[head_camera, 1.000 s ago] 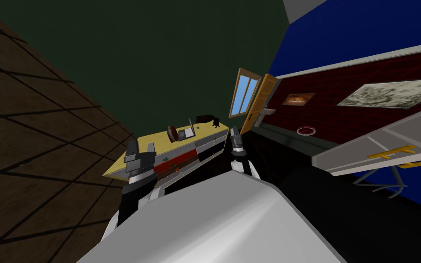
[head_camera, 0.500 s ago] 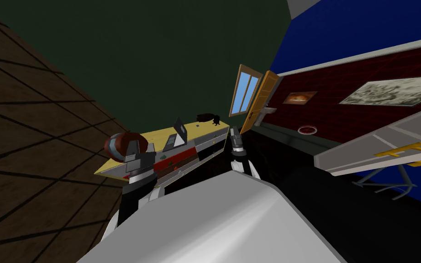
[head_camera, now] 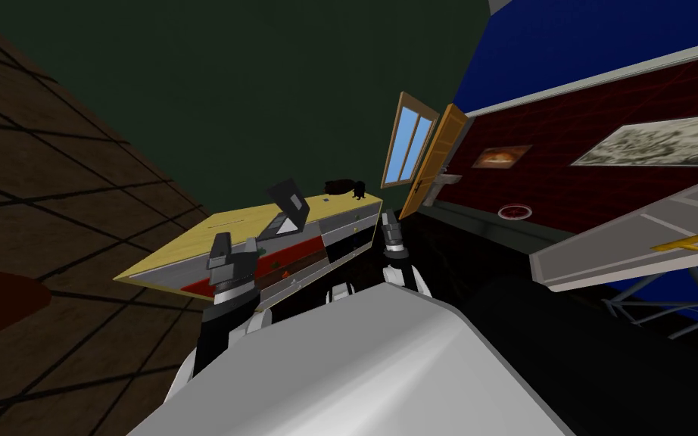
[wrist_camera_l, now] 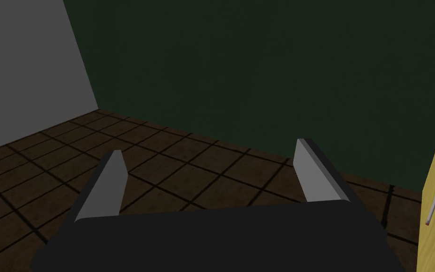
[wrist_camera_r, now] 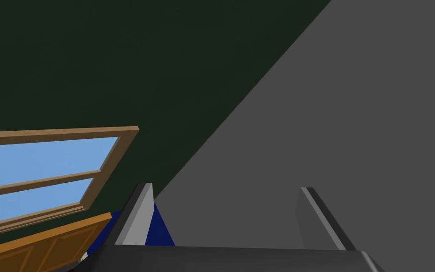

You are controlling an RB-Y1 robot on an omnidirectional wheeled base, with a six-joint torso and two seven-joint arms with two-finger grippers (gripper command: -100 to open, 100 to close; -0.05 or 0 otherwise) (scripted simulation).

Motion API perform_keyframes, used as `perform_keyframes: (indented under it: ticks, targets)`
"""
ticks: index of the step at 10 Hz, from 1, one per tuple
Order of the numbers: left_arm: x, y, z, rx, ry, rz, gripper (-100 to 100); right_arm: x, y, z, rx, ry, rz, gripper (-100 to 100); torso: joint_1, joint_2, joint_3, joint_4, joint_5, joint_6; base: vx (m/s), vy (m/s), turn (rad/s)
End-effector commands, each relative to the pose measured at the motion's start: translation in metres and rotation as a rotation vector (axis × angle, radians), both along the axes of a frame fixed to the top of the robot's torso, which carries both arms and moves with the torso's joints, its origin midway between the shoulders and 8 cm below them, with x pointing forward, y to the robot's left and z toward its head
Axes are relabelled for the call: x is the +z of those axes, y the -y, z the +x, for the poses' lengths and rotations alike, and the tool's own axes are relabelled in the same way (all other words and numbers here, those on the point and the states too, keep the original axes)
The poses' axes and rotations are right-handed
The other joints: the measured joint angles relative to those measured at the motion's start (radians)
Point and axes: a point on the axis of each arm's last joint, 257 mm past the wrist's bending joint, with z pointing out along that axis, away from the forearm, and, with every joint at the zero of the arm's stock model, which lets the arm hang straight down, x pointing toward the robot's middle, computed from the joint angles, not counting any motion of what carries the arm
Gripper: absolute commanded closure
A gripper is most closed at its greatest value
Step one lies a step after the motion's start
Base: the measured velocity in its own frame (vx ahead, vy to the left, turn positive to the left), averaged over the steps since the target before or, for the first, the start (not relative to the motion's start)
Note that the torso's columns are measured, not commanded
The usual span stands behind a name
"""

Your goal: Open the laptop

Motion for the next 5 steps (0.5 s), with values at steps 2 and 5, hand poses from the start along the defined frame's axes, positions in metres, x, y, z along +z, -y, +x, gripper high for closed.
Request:
perform_keyframes:
  ticks: [2,5]
  targets:
    - [-0.0038,0.0088,0.0035,-0.036,-0.029,0.078,-100,-0.0001,0.0,0.0,0.0,0.0,0.0,0,0.0,0.011,-0.024,0.012,0.0,0.0,0.02,-0.011,-0.012]
    - [-0.0113,0.0131,0.0088,-0.048,-0.067,0.134,-100,-0.0001,0.0,0.0,0.0,0.0,0.0,0,-0.001,0.012,-0.025,0.014,0.0,0.0,0.036,-0.022,-0.025]
